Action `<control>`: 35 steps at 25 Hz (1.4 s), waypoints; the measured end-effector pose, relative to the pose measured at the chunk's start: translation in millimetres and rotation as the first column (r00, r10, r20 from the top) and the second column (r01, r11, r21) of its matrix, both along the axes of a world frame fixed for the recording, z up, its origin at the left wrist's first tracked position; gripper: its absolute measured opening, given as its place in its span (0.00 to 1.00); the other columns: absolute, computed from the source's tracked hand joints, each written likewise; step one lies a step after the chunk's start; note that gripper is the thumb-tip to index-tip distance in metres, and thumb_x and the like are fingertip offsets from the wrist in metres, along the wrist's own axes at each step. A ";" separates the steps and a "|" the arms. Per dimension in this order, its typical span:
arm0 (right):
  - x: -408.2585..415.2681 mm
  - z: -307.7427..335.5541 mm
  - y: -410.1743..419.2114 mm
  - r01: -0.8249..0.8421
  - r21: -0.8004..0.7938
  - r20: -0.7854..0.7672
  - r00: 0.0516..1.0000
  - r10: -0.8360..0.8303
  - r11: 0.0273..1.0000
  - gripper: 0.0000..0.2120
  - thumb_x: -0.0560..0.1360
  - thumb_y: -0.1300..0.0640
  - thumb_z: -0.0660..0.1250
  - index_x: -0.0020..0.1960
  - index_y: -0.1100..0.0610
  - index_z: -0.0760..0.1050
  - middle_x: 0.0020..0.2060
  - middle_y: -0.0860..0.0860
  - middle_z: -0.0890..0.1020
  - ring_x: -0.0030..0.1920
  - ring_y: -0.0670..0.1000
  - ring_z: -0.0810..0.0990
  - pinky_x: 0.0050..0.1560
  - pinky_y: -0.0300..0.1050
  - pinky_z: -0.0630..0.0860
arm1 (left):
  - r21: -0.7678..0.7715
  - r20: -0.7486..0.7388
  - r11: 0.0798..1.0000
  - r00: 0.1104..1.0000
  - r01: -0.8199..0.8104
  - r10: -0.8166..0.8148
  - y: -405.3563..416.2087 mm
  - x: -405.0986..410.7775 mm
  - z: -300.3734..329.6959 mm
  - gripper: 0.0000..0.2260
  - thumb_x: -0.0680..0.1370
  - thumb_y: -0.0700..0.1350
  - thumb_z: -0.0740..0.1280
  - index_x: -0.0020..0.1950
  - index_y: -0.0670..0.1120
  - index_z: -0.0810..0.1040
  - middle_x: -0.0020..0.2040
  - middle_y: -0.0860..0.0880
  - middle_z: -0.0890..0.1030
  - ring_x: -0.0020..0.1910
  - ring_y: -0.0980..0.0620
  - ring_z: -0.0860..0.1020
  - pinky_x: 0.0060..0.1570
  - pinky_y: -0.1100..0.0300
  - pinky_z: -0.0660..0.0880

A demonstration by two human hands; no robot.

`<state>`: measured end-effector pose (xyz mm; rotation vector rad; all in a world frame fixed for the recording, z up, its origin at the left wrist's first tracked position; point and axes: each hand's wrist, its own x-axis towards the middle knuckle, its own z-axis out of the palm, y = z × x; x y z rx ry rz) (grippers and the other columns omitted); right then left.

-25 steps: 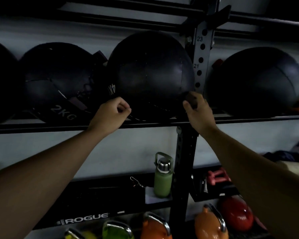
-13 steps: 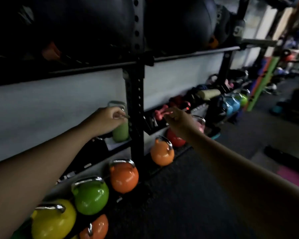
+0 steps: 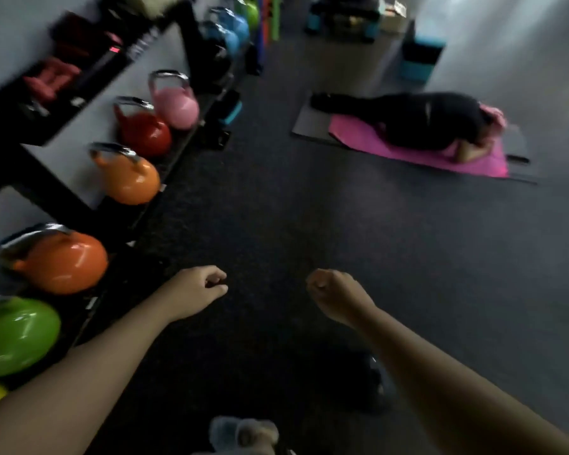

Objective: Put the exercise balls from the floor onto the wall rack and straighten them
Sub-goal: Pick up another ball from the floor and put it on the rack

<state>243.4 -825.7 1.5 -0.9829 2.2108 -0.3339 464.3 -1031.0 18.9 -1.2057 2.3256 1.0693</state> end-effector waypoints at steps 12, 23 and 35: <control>-58.2 -90.1 247.3 0.330 0.217 0.134 0.922 -0.363 0.919 0.11 0.84 0.49 0.58 0.59 0.49 0.79 0.51 0.50 0.82 0.46 0.49 0.80 0.43 0.48 0.76 | 0.206 0.250 0.903 0.872 0.377 -0.421 202.4 -131.8 -71.3 0.18 0.83 0.53 0.64 0.73 0.52 0.76 0.69 0.49 0.78 0.64 0.50 0.78 0.64 0.55 0.75; -100.4 -218.7 304.5 0.610 0.421 0.254 0.631 -0.733 0.671 0.15 0.84 0.54 0.62 0.64 0.59 0.82 0.61 0.59 0.85 0.64 0.62 0.82 0.59 0.48 0.75 | 0.388 0.404 0.882 0.810 0.268 -0.424 234.8 -190.2 -215.9 0.16 0.84 0.53 0.64 0.70 0.51 0.78 0.68 0.47 0.80 0.56 0.52 0.76 0.52 0.57 0.72; -151.2 -565.4 304.8 0.767 0.502 0.310 0.272 -0.911 0.399 0.26 0.84 0.44 0.60 0.78 0.56 0.70 0.75 0.59 0.74 0.71 0.61 0.76 0.73 0.60 0.73 | 0.332 0.488 0.885 0.862 -0.325 0.134 309.9 -280.0 -571.5 0.23 0.84 0.62 0.58 0.75 0.51 0.71 0.73 0.45 0.75 0.69 0.40 0.75 0.68 0.42 0.73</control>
